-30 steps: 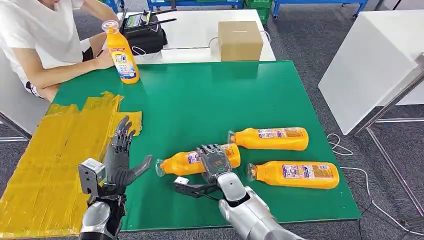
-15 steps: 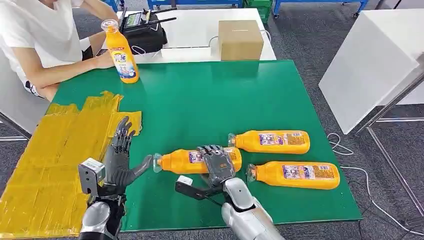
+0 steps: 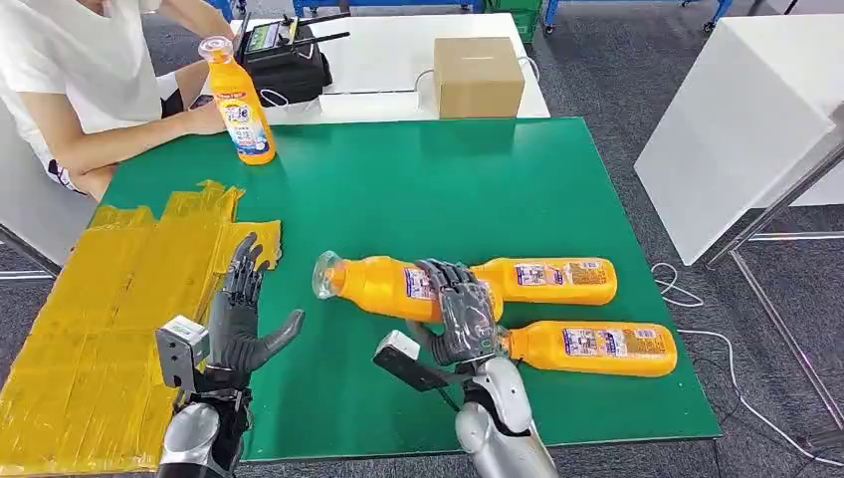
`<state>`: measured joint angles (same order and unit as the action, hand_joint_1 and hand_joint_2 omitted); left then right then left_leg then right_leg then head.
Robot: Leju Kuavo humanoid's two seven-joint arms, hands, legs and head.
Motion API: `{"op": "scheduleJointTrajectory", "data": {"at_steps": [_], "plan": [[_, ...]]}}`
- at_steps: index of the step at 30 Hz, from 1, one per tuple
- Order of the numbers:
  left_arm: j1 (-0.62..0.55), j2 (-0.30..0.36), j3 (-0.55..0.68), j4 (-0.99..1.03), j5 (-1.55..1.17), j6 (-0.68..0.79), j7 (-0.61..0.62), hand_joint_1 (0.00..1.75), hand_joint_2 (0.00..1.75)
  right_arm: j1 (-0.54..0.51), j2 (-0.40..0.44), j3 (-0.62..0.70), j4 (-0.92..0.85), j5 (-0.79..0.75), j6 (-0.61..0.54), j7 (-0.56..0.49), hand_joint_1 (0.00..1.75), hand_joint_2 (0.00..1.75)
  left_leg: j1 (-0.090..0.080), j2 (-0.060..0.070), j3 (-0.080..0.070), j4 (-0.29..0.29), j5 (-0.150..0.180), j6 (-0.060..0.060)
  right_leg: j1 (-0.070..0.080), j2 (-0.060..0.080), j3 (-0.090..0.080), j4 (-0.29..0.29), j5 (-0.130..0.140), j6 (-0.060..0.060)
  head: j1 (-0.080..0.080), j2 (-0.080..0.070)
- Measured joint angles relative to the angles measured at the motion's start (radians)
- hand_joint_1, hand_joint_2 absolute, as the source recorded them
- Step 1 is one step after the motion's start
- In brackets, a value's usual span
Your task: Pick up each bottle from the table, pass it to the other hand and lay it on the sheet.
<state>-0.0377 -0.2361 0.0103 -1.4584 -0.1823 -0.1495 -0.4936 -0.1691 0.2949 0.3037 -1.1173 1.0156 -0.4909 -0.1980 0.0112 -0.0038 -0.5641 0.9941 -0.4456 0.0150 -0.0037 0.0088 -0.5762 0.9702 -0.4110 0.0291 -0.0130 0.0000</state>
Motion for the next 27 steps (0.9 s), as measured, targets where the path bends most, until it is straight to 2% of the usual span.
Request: {"op": "scheduleJointTrajectory", "data": {"at_steps": [7,9,13,16,23,27], "plan": [[0.0,-0.002,0.002,0.0,0.024,-0.014,-0.001,0.0,1.75,0.039,0.0,-0.018,-0.09,-0.113,-0.019,-0.098,1.75,1.75,0.0,0.0,0.0,0.0,0.0,0.0,0.0,0.0,-0.001,0.0,0.0,0.0,0.0,0.0],[-0.005,-0.001,-0.007,0.001,0.019,-0.052,0.0,0.0,1.75,0.042,0.001,-0.028,-0.111,-0.198,-0.001,-0.144,1.75,1.75,0.0,0.0,-0.001,0.0,0.0,0.0,0.0,0.0,-0.001,0.0,0.0,0.0,0.0,0.0],[-0.06,0.007,-0.083,0.046,-0.058,-0.082,0.03,0.0,1.75,0.029,0.007,-0.076,-0.137,-0.523,0.198,-0.278,1.75,1.75,0.0,-0.001,-0.001,0.0,0.0,0.0,0.0,0.0,-0.001,0.0,0.0,0.0,0.0,0.0],[-0.131,0.011,-0.161,0.111,-0.069,-0.095,0.044,0.0,1.75,-0.008,0.016,-0.136,-0.13,-0.667,0.341,-0.32,1.75,1.75,-0.001,-0.001,-0.001,0.0,0.001,0.001,-0.001,0.0,0.0,0.0,0.001,0.001,0.0,0.0],[-0.188,0.019,-0.233,0.176,-0.058,-0.11,0.053,0.0,1.75,-0.038,0.027,-0.195,-0.11,-0.688,0.372,-0.339,1.75,1.75,0.0,0.0,-0.001,0.001,0.001,0.001,-0.001,0.0,-0.001,0.0,0.001,0.001,0.0,0.0],[-0.244,0.023,-0.283,0.234,-0.037,-0.129,0.06,0.0,1.75,-0.089,0.031,-0.207,-0.05,-0.675,0.405,-0.347,1.75,1.75,0.0,0.0,-0.002,0.0,0.001,0.001,0.0,0.0,-0.002,0.0,0.001,0.001,0.0,0.0]]}}
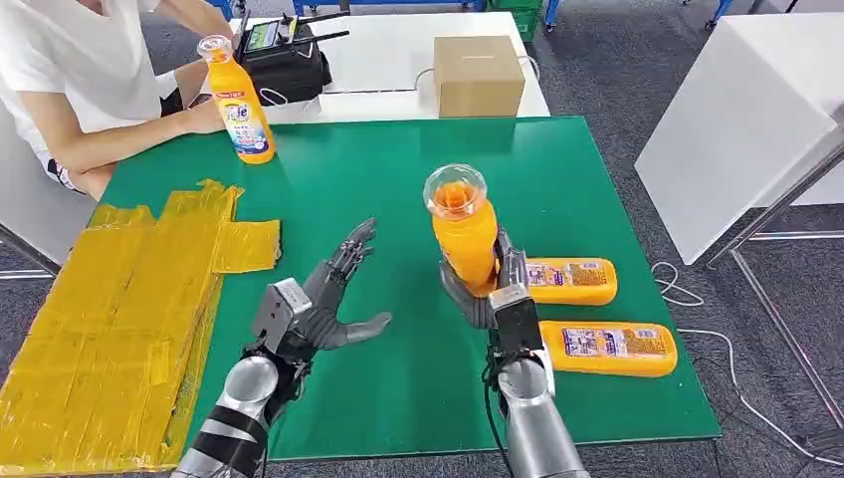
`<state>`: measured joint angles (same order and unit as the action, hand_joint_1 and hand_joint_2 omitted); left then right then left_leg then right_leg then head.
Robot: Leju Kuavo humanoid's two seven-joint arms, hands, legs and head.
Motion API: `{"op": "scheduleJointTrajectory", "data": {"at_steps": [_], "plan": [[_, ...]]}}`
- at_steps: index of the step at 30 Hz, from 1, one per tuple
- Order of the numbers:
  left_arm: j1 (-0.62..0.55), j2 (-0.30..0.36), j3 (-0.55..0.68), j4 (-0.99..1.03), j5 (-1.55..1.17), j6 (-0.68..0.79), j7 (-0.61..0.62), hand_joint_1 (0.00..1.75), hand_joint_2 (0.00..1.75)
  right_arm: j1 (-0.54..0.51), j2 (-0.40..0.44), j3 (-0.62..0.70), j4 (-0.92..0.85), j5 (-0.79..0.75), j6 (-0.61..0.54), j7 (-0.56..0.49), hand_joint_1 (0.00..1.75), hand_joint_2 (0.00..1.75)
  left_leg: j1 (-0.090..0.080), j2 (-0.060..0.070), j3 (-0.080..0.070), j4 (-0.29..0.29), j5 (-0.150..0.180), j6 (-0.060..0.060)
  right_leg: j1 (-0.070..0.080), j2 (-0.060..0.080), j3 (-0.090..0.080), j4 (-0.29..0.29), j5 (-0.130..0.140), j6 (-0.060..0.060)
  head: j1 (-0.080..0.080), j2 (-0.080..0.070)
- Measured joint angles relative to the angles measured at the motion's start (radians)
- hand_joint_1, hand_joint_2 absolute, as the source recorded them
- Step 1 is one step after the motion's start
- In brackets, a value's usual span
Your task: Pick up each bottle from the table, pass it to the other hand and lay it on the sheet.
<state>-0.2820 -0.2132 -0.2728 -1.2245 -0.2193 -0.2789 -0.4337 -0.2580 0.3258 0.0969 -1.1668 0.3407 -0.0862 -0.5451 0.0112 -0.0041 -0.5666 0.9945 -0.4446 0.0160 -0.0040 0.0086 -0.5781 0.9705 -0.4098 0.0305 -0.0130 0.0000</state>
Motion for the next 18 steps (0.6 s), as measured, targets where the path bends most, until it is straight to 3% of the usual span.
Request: {"op": "scheduleJointTrajectory", "data": {"at_steps": [8,18], "plan": [[-0.06,0.0,-0.071,0.058,0.034,-0.018,0.003,0.0,1.75,-0.093,0.027,-0.001,0.151,0.044,-0.003,0.005,1.75,1.75,0.0,0.0,0.0,0.0,0.0,0.0,0.0,0.0,0.0,0.0,0.0,0.0,0.0,0.0],[-0.075,0.0,-0.083,0.083,0.054,-0.018,0.006,0.0,1.75,-0.129,0.036,0.002,0.228,0.061,-0.018,0.007,1.75,1.75,0.0,0.0,-0.001,0.0,0.0,0.0,0.0,0.0,0.0,0.0,0.0,0.0,0.0,0.0]]}}
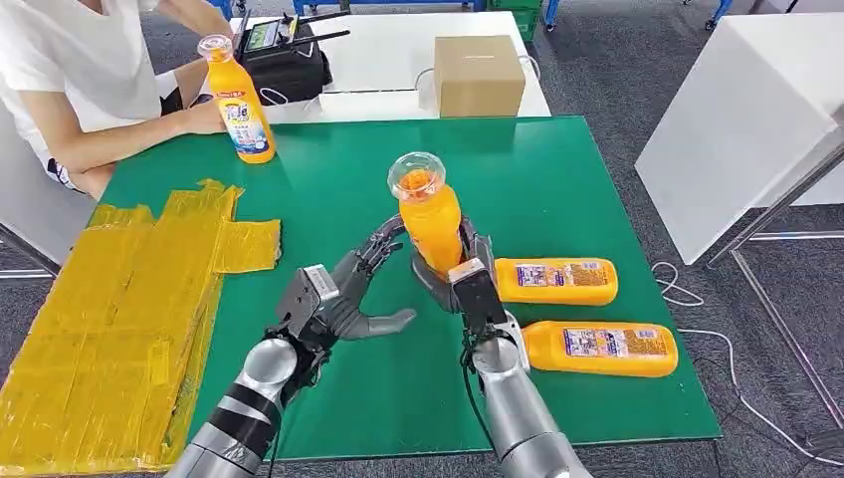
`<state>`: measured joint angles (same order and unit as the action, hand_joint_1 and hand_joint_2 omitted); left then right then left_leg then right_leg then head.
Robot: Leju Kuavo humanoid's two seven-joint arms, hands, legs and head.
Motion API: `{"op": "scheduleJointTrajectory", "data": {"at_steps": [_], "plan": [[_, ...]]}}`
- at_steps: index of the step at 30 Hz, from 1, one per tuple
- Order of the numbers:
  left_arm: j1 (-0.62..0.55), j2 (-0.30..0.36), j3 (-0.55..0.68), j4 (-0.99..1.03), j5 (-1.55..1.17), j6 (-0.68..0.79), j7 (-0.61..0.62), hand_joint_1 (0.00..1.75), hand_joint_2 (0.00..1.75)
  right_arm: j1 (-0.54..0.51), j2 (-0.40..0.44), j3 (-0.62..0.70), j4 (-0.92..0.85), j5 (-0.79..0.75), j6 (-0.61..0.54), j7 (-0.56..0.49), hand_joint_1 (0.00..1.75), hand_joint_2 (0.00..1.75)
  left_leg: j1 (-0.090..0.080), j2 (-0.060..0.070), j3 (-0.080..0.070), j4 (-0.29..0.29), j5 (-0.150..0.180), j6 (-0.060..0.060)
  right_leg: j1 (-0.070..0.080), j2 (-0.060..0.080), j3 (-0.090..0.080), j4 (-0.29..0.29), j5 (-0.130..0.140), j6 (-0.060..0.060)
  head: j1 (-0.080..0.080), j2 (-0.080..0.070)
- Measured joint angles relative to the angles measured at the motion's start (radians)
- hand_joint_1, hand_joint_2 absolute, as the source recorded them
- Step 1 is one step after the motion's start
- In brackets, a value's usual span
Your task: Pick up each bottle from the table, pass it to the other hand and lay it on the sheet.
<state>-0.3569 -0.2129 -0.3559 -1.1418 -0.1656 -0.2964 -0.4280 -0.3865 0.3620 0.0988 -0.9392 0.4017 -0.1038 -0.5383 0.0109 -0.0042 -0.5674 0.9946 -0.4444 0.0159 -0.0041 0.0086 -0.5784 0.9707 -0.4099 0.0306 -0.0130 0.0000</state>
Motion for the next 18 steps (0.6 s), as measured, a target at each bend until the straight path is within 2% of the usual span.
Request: {"op": "scheduleJointTrajectory", "data": {"at_steps": [4,10,14,18], "plan": [[-0.002,0.0,0.003,0.008,0.036,0.001,0.006,0.0,1.75,-0.014,0.003,0.032,0.046,0.004,-0.04,0.011,1.75,1.75,0.0,0.0,0.0,0.0,0.0,0.0,0.0,0.0,0.0,0.0,0.0,0.0,0.0,0.0],[-0.007,0.003,0.021,0.025,0.087,0.011,0.011,0.0,1.75,-0.031,0.005,0.155,0.111,-0.039,-0.091,0.053,1.75,1.75,0.0,0.0,0.0,0.0,0.0,0.0,0.0,0.0,0.0,0.001,0.0,0.0,0.0,0.0],[-0.03,0.007,0.056,0.053,0.129,0.018,0.011,0.0,1.75,-0.038,0.005,0.368,0.185,-0.107,-0.148,0.09,1.75,1.75,0.0,0.001,0.0,0.0,0.0,0.0,0.0,0.001,-0.001,0.001,0.0,0.0,0.0,0.0],[-0.03,0.011,0.091,0.076,0.165,0.018,0.008,0.0,1.75,-0.048,0.002,0.494,0.224,-0.164,-0.174,0.113,1.75,1.75,0.0,-0.001,-0.001,0.0,0.0,0.0,0.001,-0.001,-0.001,0.001,0.0,0.0,0.0,0.0]]}}
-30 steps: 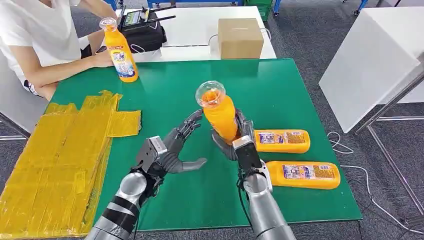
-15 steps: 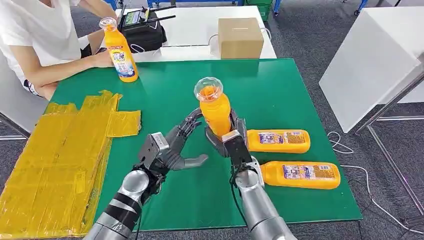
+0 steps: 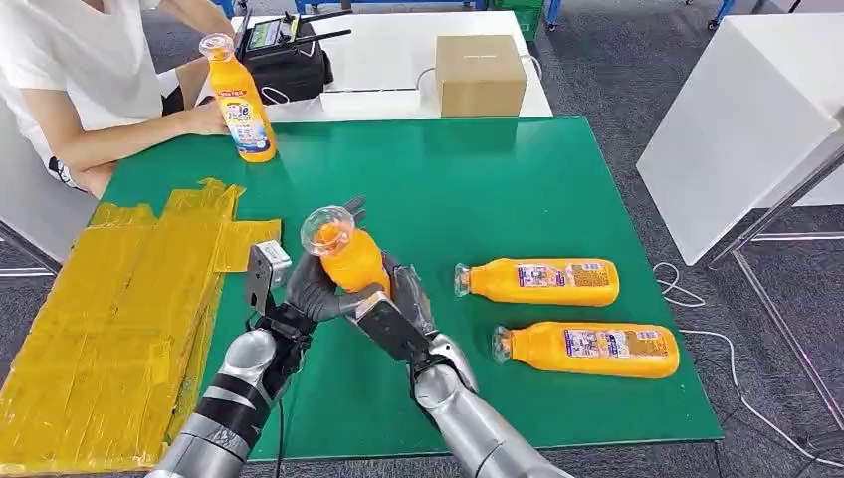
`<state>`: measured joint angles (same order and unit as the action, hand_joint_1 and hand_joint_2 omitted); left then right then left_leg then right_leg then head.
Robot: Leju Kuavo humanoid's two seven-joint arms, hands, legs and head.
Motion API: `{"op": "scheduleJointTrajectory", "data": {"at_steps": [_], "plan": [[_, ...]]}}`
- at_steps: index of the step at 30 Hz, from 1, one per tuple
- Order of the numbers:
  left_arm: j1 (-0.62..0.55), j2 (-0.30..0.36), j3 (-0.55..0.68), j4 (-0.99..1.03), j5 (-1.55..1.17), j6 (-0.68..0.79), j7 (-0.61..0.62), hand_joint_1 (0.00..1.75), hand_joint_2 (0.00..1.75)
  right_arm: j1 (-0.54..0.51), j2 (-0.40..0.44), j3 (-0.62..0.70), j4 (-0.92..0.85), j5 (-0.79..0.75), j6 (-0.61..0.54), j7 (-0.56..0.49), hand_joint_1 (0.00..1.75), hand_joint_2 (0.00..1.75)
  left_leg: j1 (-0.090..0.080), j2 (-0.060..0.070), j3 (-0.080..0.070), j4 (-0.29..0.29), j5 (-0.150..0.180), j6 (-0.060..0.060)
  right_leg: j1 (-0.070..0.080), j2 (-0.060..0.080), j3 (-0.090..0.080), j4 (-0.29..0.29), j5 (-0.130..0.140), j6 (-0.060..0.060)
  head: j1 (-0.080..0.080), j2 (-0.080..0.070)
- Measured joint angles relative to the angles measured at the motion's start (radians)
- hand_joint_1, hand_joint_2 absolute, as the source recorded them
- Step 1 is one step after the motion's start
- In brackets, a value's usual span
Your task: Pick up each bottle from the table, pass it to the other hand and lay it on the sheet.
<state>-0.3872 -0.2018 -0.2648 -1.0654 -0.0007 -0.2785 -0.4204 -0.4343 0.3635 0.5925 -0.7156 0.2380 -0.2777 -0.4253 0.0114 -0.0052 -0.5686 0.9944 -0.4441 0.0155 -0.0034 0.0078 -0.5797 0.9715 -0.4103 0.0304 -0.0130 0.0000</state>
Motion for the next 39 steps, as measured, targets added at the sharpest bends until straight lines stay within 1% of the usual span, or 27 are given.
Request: {"op": "scheduleJointTrajectory", "data": {"at_steps": [5,10,26,27,28,29,39], "plan": [[0.013,0.002,0.068,0.008,0.098,0.004,-0.002,0.0,1.75,-0.028,-0.002,0.092,0.031,-0.032,-0.019,0.018,1.75,1.75,0.0,0.001,0.0,0.0,0.0,0.0,-0.001,0.001,0.0,0.0,0.0,0.0,0.0,0.0],[0.034,0.002,0.119,0.002,0.122,0.004,0.012,0.0,1.75,-0.05,-0.002,0.157,0.056,-0.044,-0.026,0.039,1.75,1.75,0.0,0.001,0.0,0.0,0.0,0.0,0.0,0.001,0.0,0.0,0.0,0.0,0.0,0.0],[0.045,-0.002,0.143,0.002,0.122,0.004,0.013,0.0,1.75,-0.062,-0.002,0.191,0.084,-0.05,-0.029,0.041,1.75,1.75,0.0,0.001,0.0,0.0,0.0,0.0,-0.001,0.001,0.0,0.0,0.0,0.0,0.0,0.0],[0.045,-0.002,0.143,0.002,0.122,0.004,0.013,0.03,1.75,-0.062,-0.002,0.191,0.085,-0.05,-0.029,0.041,1.75,1.75,0.0,0.001,0.0,0.0,0.0,0.0,-0.001,0.001,0.0,0.0,0.0,0.0,0.0,0.0],[0.045,-0.002,0.144,0.002,0.122,0.004,0.013,1.64,1.75,-0.062,-0.002,0.191,0.085,-0.05,-0.029,0.041,1.75,1.75,0.0,0.001,0.0,0.0,0.0,0.0,-0.001,0.001,0.0,0.0,0.0,0.0,0.0,0.0],[0.045,-0.002,0.144,0.002,0.122,0.005,0.013,1.75,1.75,-0.062,-0.002,0.191,0.085,-0.05,-0.029,0.041,1.75,1.75,0.0,0.001,0.0,0.0,0.0,0.0,-0.001,0.001,0.0,0.0,0.0,0.0,0.0,0.0],[0.047,-0.009,0.153,0.0,0.1,0.016,0.003,1.75,1.75,-0.062,-0.002,0.204,0.091,-0.075,-0.053,0.037,1.75,1.75,0.0,0.001,0.0,0.0,0.0,0.0,-0.001,0.001,0.0,0.0,0.0,0.0,0.0,0.0]]}}
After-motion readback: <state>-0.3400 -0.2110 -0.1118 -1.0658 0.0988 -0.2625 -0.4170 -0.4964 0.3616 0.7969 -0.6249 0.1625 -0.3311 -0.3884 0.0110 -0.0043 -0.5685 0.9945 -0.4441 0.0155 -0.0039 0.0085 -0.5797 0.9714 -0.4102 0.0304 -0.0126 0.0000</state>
